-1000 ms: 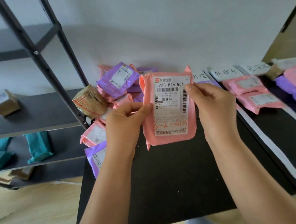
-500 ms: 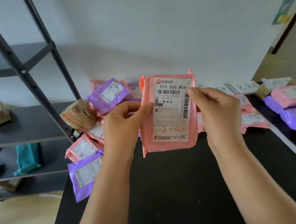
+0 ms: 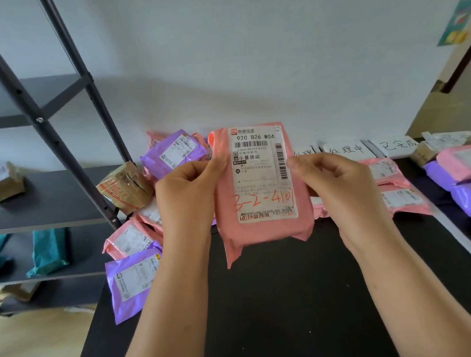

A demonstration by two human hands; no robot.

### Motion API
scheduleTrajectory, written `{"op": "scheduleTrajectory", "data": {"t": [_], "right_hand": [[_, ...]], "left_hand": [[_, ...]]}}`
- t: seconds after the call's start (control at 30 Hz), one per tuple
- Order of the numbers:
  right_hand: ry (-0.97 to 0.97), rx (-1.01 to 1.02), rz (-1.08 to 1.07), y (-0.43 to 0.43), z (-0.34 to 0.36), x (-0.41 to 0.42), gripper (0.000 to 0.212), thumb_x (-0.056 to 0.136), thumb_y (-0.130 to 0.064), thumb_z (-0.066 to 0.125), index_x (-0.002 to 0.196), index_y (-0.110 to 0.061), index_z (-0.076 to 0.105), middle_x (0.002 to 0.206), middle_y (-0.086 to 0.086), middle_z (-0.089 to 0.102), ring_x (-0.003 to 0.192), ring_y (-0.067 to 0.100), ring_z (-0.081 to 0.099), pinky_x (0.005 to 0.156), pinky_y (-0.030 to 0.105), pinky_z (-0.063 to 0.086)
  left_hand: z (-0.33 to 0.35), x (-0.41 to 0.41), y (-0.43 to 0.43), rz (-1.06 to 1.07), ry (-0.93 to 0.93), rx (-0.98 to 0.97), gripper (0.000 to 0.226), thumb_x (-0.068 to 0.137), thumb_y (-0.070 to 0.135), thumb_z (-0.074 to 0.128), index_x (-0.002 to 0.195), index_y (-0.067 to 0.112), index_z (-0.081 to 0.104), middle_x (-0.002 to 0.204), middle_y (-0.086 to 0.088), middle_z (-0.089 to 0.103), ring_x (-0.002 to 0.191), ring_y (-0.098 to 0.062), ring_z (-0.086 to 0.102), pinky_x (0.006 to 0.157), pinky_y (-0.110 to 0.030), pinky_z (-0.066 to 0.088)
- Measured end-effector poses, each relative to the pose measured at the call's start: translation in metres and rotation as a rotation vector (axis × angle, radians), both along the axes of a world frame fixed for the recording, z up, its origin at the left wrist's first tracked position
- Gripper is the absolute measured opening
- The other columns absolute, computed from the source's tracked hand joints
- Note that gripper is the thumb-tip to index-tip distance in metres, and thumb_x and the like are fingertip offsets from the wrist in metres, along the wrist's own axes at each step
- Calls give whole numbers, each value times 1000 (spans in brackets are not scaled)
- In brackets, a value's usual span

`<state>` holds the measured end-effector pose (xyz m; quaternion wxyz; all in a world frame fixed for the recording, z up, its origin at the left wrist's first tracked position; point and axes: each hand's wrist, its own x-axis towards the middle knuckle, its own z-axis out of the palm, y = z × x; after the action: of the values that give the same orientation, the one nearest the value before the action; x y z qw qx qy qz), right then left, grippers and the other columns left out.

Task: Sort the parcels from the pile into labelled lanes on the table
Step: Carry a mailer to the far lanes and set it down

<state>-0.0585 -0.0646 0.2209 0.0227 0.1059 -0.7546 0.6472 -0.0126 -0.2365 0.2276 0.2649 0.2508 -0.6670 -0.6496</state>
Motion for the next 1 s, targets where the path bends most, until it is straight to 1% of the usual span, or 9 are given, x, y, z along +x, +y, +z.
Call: {"op": "scheduleTrajectory", "data": {"t": [0.13, 0.3, 0.47, 0.53, 0.63, 0.77, 0.83, 0.93, 1.0], "right_hand": [[28, 10, -9, 3, -8, 3, 6, 89, -22, 71, 93, -23, 76, 88, -11, 76, 86, 8, 73, 81, 40, 61], [67, 6, -72, 7, -10, 4, 13, 89, -19, 72, 84, -30, 74, 82, -16, 76, 81, 5, 73, 75, 33, 61], [73, -6, -139, 11, -13, 7, 16, 89, -17, 71, 84, -32, 74, 82, -17, 75, 80, 3, 72, 73, 25, 61], [23, -63, -165, 13, -14, 5, 18, 90, -16, 71, 82, -32, 74, 82, -15, 76, 80, 5, 73, 73, 27, 61], [-124, -194, -201, 14, -13, 1, 13, 89, -14, 72, 83, -25, 76, 86, -6, 77, 87, 19, 74, 80, 39, 61], [-275, -323, -198, 14, -12, -1, 6, 89, -10, 71, 92, -11, 76, 91, 5, 78, 91, 28, 74, 79, 40, 60], [-300, -318, -164, 14, -14, -1, 7, 90, -11, 69, 93, -12, 76, 92, 6, 78, 90, 28, 74, 78, 39, 60], [-292, -277, -89, 12, -15, 1, 12, 93, -12, 65, 100, -13, 76, 96, 4, 77, 86, 21, 74, 67, 29, 57], [-281, -260, -35, 10, -15, 3, 14, 95, -13, 63, 102, -14, 76, 99, 2, 77, 89, 19, 73, 70, 27, 54]], "left_hand": [[-6, -3, 3, 11, -40, 58, 25, 80, 36, 80, 68, 15, 74, 72, -1, 75, 66, -20, 67, 72, -47, 59], [-8, 0, 9, -27, -60, 77, 28, 80, 40, 79, 76, 13, 76, 75, -1, 75, 67, -18, 67, 67, -38, 58], [-11, 5, 10, -124, -54, 82, 22, 89, 35, 70, 74, 20, 77, 79, 0, 76, 70, -14, 68, 68, -29, 56], [-11, 9, 13, -203, -53, 101, 15, 91, 30, 68, 80, 24, 76, 79, 9, 76, 68, -4, 69, 61, -17, 54], [-12, 14, 14, -275, -77, 116, 17, 89, 31, 71, 84, 16, 78, 73, 9, 75, 54, 2, 62, 50, -10, 45], [-13, 17, 13, -272, -83, 137, 17, 84, 32, 76, 78, 15, 78, 74, 6, 75, 56, -2, 62, 54, -14, 48], [-14, 17, 12, -245, -65, 160, 15, 82, 29, 78, 73, 17, 78, 76, 2, 76, 61, -6, 65, 57, -19, 51], [-16, 15, 10, -177, -54, 179, 20, 83, 23, 78, 63, 22, 77, 75, 2, 76, 66, -10, 67, 65, -28, 56], [-18, 13, 8, -132, -53, 199, 27, 83, 20, 77, 57, 25, 76, 71, 5, 75, 64, -9, 66, 64, -27, 56]]}}
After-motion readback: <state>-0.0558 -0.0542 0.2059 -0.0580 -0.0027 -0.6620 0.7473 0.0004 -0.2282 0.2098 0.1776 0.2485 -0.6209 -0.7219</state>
